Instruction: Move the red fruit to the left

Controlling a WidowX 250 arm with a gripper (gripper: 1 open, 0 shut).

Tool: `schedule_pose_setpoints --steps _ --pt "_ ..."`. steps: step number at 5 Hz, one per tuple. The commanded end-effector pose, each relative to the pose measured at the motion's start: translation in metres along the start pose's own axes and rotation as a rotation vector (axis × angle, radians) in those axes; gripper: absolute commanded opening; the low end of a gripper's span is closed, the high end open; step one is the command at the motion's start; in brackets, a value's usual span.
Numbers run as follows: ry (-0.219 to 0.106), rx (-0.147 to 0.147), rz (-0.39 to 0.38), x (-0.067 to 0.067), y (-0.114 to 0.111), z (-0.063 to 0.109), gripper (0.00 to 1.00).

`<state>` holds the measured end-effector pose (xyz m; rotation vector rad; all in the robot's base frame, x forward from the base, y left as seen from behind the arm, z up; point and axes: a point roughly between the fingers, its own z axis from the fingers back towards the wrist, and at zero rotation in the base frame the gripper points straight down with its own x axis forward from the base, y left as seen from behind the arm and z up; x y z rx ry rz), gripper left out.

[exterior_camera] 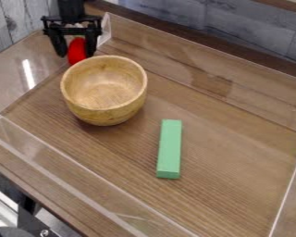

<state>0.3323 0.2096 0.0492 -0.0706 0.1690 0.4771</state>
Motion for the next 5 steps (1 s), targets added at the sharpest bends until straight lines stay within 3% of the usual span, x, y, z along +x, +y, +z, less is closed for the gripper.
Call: schedule_pose_setpoints --steps 1,4,5 --pt "-0.115 0.012 -0.008 0.002 -0.001 0.049 1.00" --pt "-0.155 -0.019 -0.068 -0.013 -0.029 0.096 1.00" --pt "-0.146 -0.011 -0.064 -0.011 -0.028 0.092 1.00"
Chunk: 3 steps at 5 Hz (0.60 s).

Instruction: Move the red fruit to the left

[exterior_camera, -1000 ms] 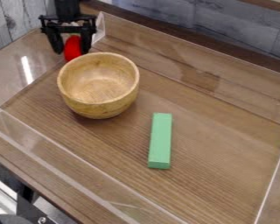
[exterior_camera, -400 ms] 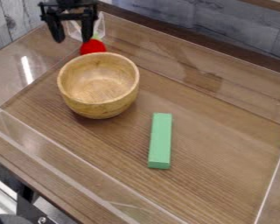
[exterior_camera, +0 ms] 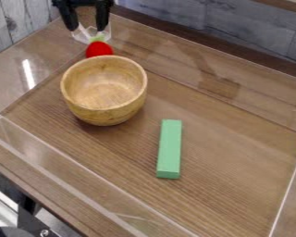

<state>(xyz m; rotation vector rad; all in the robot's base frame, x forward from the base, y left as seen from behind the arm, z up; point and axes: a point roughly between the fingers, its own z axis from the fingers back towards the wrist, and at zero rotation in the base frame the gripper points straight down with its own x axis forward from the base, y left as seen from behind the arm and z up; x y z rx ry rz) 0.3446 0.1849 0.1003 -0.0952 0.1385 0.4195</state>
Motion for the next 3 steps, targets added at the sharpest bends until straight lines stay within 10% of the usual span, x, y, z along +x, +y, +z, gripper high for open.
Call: schedule_pose_setpoints --steps 1,3 --pt "-0.114 0.027 -0.001 0.003 0.002 0.035 0.00" --pt "-0.101 0.045 0.017 0.012 0.014 0.022 0.00"
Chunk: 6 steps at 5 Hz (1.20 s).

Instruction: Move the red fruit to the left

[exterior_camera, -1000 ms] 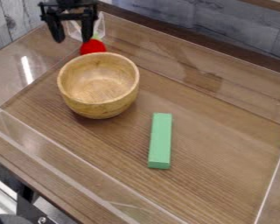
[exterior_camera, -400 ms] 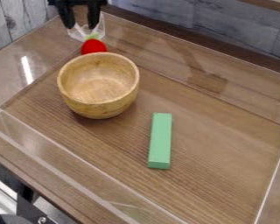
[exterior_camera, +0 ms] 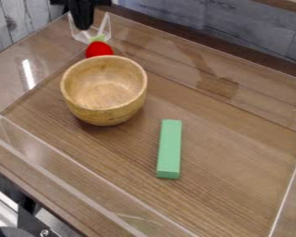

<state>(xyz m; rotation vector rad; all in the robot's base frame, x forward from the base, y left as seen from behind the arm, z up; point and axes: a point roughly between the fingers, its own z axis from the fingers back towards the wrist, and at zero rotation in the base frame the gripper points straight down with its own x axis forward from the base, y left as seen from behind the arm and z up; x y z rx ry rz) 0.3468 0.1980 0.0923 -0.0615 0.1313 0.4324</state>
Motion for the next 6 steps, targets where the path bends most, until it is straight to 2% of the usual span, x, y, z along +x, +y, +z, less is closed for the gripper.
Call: schedule_pose_setpoints --steps 1,3,4,5,6 --pt "-0.080 0.022 0.012 0.007 0.009 0.021 0.00" --pt "-0.065 0.045 0.023 0.012 0.018 0.008 0.00" --pt "-0.056 0.055 0.030 0.012 0.019 0.004 1.00" --pt "-0.046 0.065 0.036 0.011 0.017 0.002 1.00" --pt "-0.048 0.059 0.032 0.008 0.014 0.011 1.00"
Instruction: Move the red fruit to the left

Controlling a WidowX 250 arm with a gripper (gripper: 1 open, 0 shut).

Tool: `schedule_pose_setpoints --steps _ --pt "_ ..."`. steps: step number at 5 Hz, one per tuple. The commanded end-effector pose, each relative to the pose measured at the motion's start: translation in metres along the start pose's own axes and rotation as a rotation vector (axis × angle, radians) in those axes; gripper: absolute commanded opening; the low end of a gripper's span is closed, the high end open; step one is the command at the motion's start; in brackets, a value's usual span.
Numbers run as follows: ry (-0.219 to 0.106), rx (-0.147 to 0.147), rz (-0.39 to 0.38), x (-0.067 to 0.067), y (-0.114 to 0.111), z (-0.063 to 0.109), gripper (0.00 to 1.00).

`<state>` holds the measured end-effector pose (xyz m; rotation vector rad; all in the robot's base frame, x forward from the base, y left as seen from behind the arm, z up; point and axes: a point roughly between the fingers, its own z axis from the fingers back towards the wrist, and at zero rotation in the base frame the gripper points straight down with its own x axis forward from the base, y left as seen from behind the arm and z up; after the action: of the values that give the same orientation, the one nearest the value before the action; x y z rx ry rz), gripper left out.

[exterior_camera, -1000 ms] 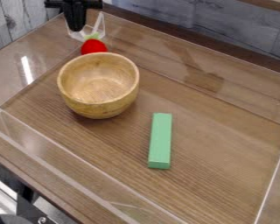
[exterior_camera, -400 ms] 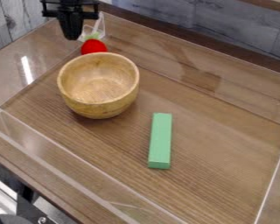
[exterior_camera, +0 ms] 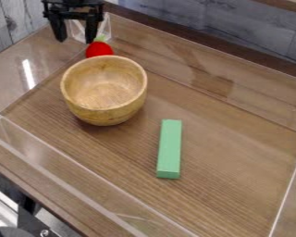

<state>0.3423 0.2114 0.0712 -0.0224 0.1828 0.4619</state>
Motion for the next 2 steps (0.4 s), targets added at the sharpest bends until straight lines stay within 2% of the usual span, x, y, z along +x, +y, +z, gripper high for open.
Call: schedule_pose_setpoints --steps 1,2 --pt "-0.102 0.000 -0.027 -0.004 -0.014 0.048 1.00" --pt "-0.114 -0.010 -0.050 -0.010 -0.026 0.064 1.00"
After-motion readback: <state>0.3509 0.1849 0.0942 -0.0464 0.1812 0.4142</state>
